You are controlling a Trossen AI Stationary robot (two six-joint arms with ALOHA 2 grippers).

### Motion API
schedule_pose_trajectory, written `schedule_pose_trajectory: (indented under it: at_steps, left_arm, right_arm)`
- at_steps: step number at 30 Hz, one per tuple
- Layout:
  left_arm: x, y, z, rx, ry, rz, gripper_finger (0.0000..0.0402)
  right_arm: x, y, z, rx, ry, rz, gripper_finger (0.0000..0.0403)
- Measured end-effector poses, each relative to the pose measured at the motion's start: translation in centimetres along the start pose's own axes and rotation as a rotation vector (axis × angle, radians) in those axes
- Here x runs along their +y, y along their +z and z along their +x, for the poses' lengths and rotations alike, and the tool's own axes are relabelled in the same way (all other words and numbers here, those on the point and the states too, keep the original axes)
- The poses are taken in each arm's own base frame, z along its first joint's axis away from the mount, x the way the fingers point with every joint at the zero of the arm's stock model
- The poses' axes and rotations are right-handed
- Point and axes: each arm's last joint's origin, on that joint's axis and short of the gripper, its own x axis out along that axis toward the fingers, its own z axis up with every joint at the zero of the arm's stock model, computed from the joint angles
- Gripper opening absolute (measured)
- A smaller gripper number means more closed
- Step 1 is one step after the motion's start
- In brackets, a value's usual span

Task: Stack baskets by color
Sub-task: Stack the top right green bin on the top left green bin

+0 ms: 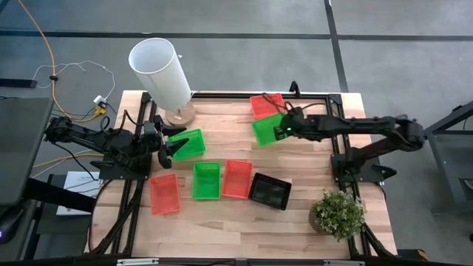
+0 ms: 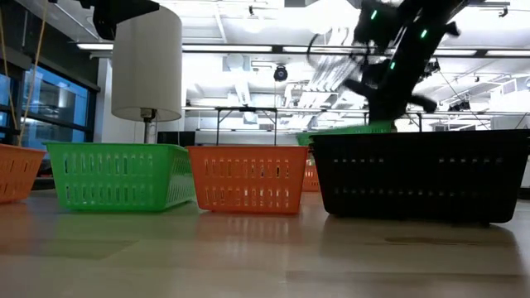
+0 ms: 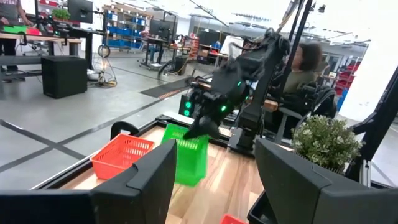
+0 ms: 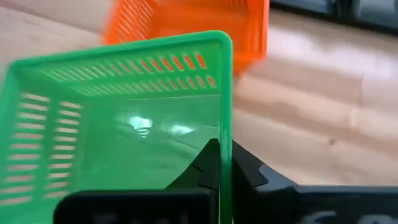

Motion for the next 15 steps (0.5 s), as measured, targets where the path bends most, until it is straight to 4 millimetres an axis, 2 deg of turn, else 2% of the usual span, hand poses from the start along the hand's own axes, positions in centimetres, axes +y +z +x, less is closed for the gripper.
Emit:
schedule_pose_trajectory:
  at_steps: [4, 7, 10, 15]
  left_arm:
    - [0.0, 0.2, -0.1, -0.014, -0.003, -0.01, 0.0205]
    - [0.0, 0.5, -0.1, -0.047, -0.009, -0.031, 0.0205]
    - [0.0, 0.6, -0.1, -0.055, -0.01, -0.036, 0.0205]
    - [0.0, 0.6, -0.1, -0.054, -0.01, -0.035, 0.0205]
  right_arm:
    - [-0.6, 0.9, -3.0, -0.094, 0.113, -0.032, 0.0001]
    - [-0.7, 1.3, -4.5, -0.147, 0.187, -0.046, 0.0001]
    - [-0.8, 1.0, -4.8, -0.185, 0.308, -0.035, 0.0]
    - [-1.4, -1.1, -3.9, -0.229, 0.498, 0.042, 0.0]
